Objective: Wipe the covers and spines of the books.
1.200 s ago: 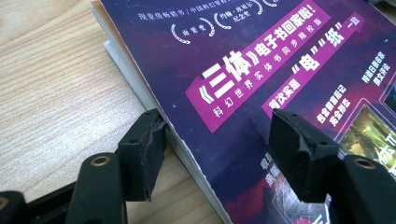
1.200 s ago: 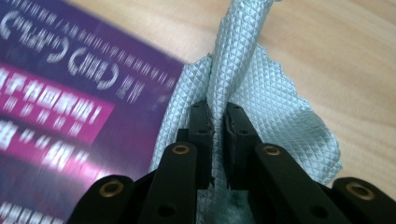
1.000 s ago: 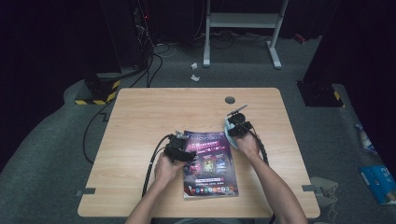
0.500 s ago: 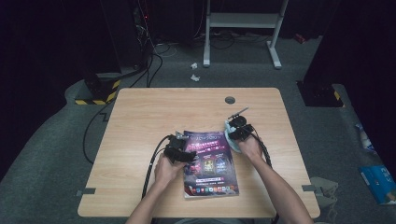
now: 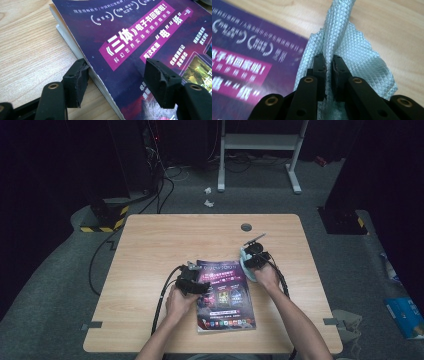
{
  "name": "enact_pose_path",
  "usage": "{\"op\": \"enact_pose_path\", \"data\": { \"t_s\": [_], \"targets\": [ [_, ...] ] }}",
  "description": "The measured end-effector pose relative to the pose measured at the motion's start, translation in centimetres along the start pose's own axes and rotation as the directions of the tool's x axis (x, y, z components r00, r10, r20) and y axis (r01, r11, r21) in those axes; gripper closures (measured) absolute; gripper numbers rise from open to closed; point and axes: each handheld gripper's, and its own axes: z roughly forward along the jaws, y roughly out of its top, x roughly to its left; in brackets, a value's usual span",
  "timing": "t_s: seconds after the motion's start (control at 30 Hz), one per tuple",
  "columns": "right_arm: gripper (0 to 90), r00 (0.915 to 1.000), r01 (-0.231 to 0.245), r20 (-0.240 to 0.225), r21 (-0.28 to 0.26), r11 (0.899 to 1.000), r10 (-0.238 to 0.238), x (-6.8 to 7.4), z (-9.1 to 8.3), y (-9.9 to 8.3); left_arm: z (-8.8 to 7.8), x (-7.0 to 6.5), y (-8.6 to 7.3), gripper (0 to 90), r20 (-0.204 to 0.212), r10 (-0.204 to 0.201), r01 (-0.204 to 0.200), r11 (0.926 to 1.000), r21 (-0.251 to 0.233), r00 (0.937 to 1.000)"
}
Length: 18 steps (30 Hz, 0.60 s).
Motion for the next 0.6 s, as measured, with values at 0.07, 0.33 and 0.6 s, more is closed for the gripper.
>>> {"op": "enact_pose_path", "data": {
  "t_s": [0.07,0.33,0.6],
  "targets": [
    [83.1,0.9998,0.020,-0.004,0.000,1.000,-0.020,0.3,-0.3,-0.6,0.0,0.0,0.0,36.4,-0.004,0.003,-0.003,1.0000,0.004,1.0000],
    [83.1,0.9995,0.010,-0.029,0.001,1.000,-0.010,0.3,-0.6,-1.3,0.1,0.0,0.2,36.2,-0.008,-0.004,0.004,1.0000,0.008,1.0000],
    [83.1,0.9981,0.061,-0.009,-0.015,0.998,-0.061,1.3,-1.3,-2.9,0.1,-0.1,0.3,36.0,-0.015,-0.010,0.011,0.9998,0.016,0.9998]
  ]
}}
